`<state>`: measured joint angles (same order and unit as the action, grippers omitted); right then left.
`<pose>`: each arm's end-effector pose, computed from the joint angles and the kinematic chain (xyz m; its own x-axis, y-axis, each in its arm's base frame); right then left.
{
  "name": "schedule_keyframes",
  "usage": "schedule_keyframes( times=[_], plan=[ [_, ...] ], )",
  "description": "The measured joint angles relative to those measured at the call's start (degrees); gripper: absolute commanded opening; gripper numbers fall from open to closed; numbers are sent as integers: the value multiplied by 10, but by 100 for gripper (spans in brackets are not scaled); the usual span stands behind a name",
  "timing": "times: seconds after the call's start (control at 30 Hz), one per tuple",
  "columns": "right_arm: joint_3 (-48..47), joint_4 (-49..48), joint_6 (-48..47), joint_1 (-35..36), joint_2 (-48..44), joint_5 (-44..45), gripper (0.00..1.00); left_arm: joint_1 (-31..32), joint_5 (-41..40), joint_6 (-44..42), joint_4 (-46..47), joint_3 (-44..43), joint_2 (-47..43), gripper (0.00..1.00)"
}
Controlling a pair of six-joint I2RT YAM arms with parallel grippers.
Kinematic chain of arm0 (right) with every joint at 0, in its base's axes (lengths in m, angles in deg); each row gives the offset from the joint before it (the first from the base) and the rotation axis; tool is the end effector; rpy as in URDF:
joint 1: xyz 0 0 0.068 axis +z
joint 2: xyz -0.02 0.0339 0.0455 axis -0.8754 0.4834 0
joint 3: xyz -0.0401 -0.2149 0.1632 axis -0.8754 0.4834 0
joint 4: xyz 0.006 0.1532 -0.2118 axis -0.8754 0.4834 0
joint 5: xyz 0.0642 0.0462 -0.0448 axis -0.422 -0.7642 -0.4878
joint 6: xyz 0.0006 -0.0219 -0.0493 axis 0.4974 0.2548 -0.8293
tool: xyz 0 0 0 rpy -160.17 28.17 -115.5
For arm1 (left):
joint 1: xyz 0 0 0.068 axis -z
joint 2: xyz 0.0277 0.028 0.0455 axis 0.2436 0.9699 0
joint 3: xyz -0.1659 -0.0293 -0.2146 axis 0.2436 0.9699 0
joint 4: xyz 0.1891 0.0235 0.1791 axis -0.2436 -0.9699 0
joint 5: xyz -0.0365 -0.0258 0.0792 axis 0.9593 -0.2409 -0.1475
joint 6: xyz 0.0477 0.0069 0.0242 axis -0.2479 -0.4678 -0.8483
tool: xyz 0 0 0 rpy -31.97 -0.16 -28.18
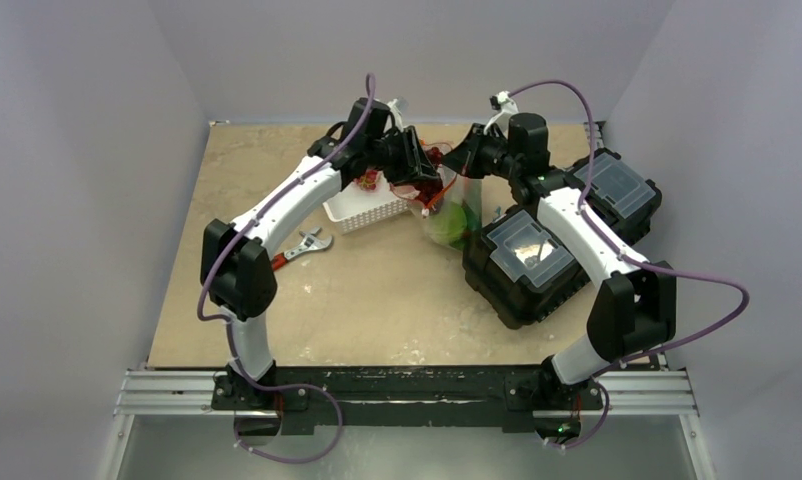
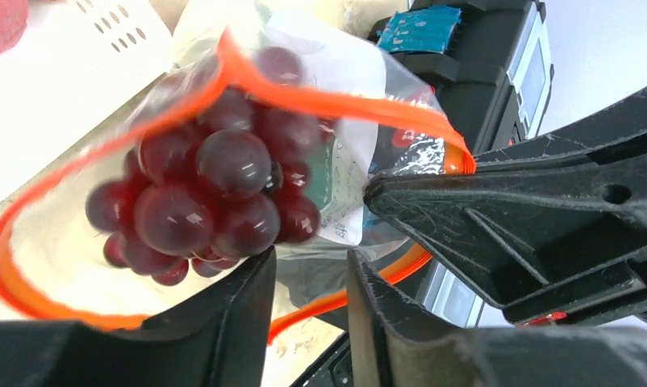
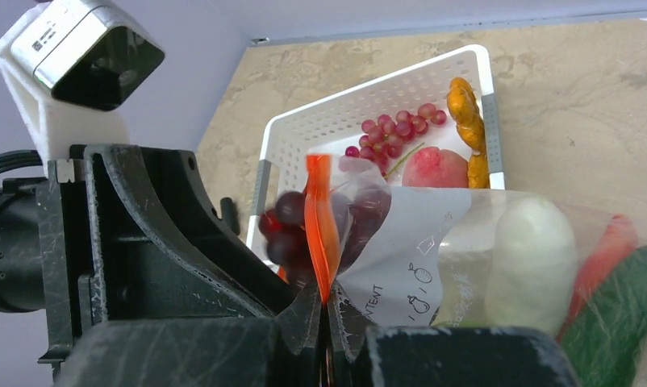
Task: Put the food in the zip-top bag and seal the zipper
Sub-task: Place the fake fruit in the zipper food storage bag.
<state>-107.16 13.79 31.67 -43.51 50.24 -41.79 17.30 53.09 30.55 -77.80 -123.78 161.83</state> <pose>0.3451 0.1244 0.3442 -0.5599 0.2814 -0.7793 -0.4246 0.7102 0.5616 0.3668 -0.2395 0.3365 -0.8757 -0.2594 -0.4073 0.1578 0.6433 -0.7491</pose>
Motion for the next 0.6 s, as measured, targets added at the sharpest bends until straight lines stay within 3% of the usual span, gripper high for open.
schedule_keyframes(
  times=[0.2, 0.37, 0.6],
  plan=[
    [0, -1, 0, 0, 0, -4, 0, 0, 5, -5, -43, -51, 19, 50],
    [0, -1, 0, 0, 0, -4, 0, 0, 6, -32, -56, -58, 16, 53],
    [0, -1, 0, 0, 0, -6, 0, 0, -35, -103, -97, 10, -75, 53]
  ],
)
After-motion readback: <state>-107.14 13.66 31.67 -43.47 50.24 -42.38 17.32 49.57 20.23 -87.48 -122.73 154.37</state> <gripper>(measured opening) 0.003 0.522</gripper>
